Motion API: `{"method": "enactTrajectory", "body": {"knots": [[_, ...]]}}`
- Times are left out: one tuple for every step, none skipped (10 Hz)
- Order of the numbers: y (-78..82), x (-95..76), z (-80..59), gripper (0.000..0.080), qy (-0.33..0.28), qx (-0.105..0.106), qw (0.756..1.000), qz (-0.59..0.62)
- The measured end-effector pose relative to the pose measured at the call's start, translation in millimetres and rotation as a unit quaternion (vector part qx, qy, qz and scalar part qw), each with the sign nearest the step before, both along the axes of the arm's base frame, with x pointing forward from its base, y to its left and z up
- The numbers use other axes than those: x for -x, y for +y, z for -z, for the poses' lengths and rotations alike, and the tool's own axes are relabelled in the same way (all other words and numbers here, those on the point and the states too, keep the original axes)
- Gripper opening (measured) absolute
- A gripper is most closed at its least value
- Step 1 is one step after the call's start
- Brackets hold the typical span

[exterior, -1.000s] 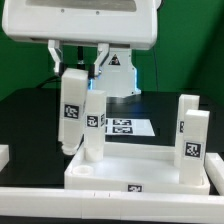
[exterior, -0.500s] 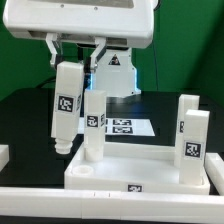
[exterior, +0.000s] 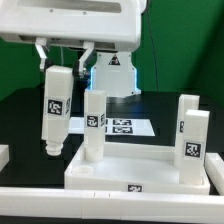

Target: Assemble desk

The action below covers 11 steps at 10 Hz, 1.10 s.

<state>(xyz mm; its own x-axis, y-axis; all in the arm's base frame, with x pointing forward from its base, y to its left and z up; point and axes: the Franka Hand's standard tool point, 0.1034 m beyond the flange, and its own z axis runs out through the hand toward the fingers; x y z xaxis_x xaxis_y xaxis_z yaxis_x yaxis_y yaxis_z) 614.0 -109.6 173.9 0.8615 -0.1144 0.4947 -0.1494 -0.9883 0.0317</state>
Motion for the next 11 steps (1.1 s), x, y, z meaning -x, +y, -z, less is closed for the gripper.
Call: {"method": "enactTrajectory", "body": {"knots": [[8.3,-0.9,-0.4,0.0290,-0.002,-0.010,1.000,-0.004],[12.1,-0.8,-1.1,0.0290,0.000,-0.018,1.000,-0.008],[17.3,-2.8,-1.8,0.0290,-0.002,-0.024,1.000,-0.008],[21.7,-3.7,-1.4,0.0290,-0.002,-0.026,1.000,-0.009],[19.5,-3.2,-0.7,0.0290,-0.002,-0.026,1.000,-0.007],[19.5,-3.0,-0.2,0.0290,-0.002,-0.026,1.000,-0.007],[19.7,-2.9,0.3,0.0290,-0.001,-0.026,1.000,-0.007],[20.0,-2.3,1.6,0.0290,-0.001,-0.026,1.000,-0.007],[24.0,-1.3,6.0,0.0290,-0.002,-0.025,1.000,-0.006],[32.3,-2.2,10.6,0.0290,0.001,-0.028,1.000,-0.011],[35.0,-4.1,12.2,0.0290,0.002,-0.028,1.000,-0.013]]}}
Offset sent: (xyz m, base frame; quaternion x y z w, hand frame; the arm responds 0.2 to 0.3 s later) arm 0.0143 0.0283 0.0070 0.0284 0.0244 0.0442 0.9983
